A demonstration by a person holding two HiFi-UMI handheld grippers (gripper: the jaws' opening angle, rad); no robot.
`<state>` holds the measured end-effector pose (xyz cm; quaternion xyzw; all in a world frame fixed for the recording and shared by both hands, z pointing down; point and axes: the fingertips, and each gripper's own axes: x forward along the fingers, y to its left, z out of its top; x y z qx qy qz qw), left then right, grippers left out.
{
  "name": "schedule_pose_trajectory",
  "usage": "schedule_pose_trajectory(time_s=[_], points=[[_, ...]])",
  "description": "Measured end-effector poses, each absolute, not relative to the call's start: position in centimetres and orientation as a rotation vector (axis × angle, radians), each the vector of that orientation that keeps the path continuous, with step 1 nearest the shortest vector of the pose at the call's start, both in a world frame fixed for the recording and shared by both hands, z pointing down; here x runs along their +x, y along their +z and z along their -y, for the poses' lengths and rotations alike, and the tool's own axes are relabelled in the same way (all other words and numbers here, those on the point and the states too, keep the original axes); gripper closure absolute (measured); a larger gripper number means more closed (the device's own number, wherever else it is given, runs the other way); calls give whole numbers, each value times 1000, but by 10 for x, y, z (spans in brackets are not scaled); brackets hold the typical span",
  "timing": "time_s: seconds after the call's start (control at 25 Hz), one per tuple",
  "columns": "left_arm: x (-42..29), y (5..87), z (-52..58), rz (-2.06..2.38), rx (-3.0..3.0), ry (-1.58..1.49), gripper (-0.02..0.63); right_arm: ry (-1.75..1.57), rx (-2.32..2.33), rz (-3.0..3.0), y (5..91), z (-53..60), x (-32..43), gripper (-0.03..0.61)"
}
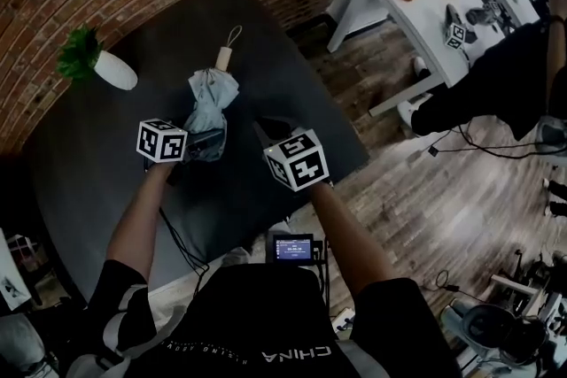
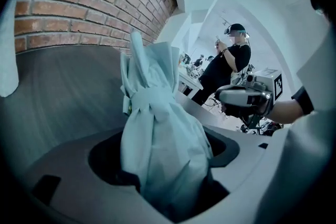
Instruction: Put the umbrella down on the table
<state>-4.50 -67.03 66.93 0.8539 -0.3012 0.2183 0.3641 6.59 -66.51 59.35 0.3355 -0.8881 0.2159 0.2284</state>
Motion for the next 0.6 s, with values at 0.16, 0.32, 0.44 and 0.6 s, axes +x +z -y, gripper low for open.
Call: schedule_pose_trajectory(time_s=[0.16,0.32,0.44,0.6], points=[[-40,680,688,774,2188,632,255,607,910,2436,601,676,68,569],[-38,687,700,764,2174,682,255,626,914,2433,605,683,72,569],[-33,692,705,736,2180,761,255,631,912,2429,608,685,78,569],[-28,700,709,701,2172,836,253,640,916,2419,611,689,86,569]])
